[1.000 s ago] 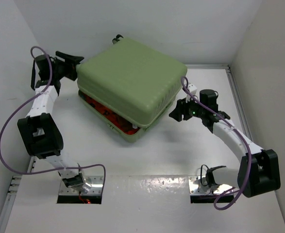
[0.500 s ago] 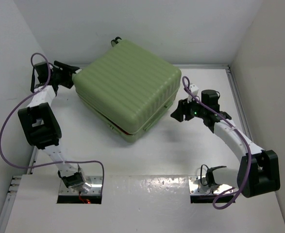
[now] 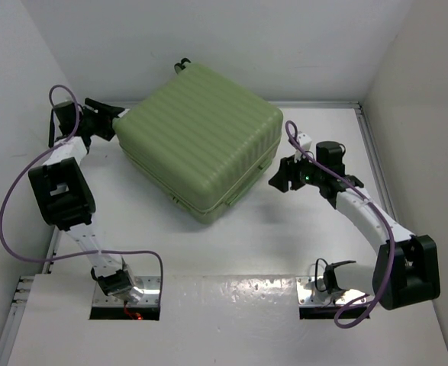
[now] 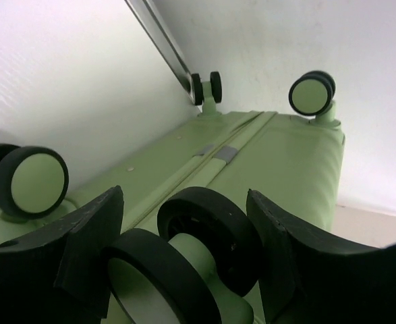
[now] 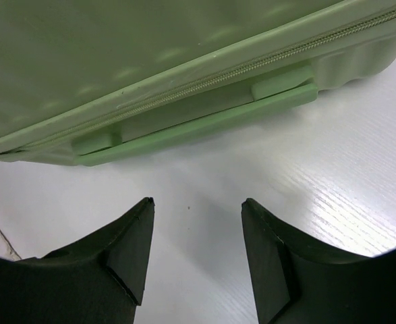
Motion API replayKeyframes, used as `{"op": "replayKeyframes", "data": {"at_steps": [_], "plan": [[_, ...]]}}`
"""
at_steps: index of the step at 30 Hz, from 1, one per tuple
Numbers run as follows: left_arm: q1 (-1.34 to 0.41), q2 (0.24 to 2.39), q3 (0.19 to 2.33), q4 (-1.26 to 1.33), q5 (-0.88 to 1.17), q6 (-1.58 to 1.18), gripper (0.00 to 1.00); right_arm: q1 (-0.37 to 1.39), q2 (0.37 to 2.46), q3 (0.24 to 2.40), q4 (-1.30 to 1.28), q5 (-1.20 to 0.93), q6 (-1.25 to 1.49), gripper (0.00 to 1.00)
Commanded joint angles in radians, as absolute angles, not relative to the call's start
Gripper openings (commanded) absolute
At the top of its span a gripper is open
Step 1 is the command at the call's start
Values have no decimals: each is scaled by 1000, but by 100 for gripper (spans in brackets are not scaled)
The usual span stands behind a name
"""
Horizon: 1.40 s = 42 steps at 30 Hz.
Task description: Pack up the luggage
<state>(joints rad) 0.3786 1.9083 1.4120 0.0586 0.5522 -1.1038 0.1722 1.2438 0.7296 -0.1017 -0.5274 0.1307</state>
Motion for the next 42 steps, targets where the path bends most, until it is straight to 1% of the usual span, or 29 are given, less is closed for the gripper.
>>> {"op": "replayKeyframes", "data": {"at_steps": [1, 2, 5, 6, 7, 8, 11, 13, 15, 17, 18, 19, 20, 22, 23, 24, 25, 26, 27, 28, 31, 32, 33, 35, 37, 38, 39, 40, 42], "plan": [[399, 1793, 1359, 100, 589, -1054, 44, 169, 1252, 744, -78, -540, 106, 54], [399, 1784, 1339, 85, 598, -1039, 45, 167, 1250, 747, -77, -538, 109, 54], [399, 1730, 1318, 37, 583, -987, 78, 161, 1250, 759, -71, -540, 106, 54], [409, 1692, 1306, 28, 539, -974, 92, 152, 1244, 761, -66, -541, 101, 54], [410, 1674, 1293, 28, 520, -965, 96, 141, 1243, 762, -63, -545, 106, 54], [437, 1657, 1284, 40, 508, -956, 100, 134, 1235, 768, -60, -554, 106, 54], [483, 1605, 1284, 83, 483, -956, 100, 97, 1221, 767, -43, -574, 107, 54], [547, 1595, 1311, 98, 457, -982, 100, 66, 1213, 769, -41, -581, 104, 54], [628, 1565, 1321, 71, 442, -995, 100, 31, 1207, 769, -32, -581, 95, 54], [672, 1531, 1296, 39, 451, -996, 100, 5, 1189, 759, -6, -549, 109, 54], [699, 1479, 1225, 16, 463, -977, 96, -27, 1189, 753, 58, -513, 123, 54], [699, 1451, 1183, 2, 481, -967, 78, -73, 1192, 752, 113, -494, 149, 54], [712, 1425, 1142, -17, 482, -954, 64, -89, 1209, 756, 141, -477, 164, 54], [712, 1363, 1027, -81, 509, -921, 38, -148, 1268, 814, 207, -427, 251, 50], [712, 1347, 984, -81, 529, -920, 16, -161, 1351, 837, 218, -416, 276, 48], [712, 1333, 942, -81, 541, -920, 8, -172, 1385, 862, 224, -411, 329, 47], [681, 1324, 866, -92, 561, -901, 1, -201, 1422, 946, 244, -422, 372, 44], [664, 1310, 829, -101, 575, -900, 0, -206, 1536, 980, 244, -467, 396, 43], [644, 1310, 796, -101, 587, -887, 0, -216, 1577, 1011, 241, -486, 472, 41], [600, 1310, 741, -91, 588, -873, 0, -219, 1613, 1126, 239, -515, 495, 41], [516, 1334, 675, -39, 611, -857, 0, -219, 1843, 1283, 271, -609, 670, 39], [502, 1344, 631, -3, 626, -857, 0, -207, 1873, 1311, 322, -644, 707, 39], [493, 1357, 606, 41, 636, -882, 0, -201, 1953, 1319, 354, -659, 838, 39], [466, 1397, 556, 174, 658, -948, 0, -167, 2003, 1356, 435, -675, 972, 39], [439, 1451, 555, 259, 658, -975, 0, -152, 2107, 1396, 512, -678, 1035, 40], [430, 1469, 555, 287, 649, -976, 0, -132, 2140, 1417, 518, -690, 1093, 40], [430, 1489, 555, 310, 649, -989, 0, -121, 2229, 1440, 515, -692, 1100, 40], [414, 1508, 555, 337, 634, -989, 0, -104, 2256, 1484, 503, -699, 1100, 40], [384, 1606, 616, 380, 615, -1014, 0, -57, 2339, 1546, 502, -719, 1118, 41]]}}
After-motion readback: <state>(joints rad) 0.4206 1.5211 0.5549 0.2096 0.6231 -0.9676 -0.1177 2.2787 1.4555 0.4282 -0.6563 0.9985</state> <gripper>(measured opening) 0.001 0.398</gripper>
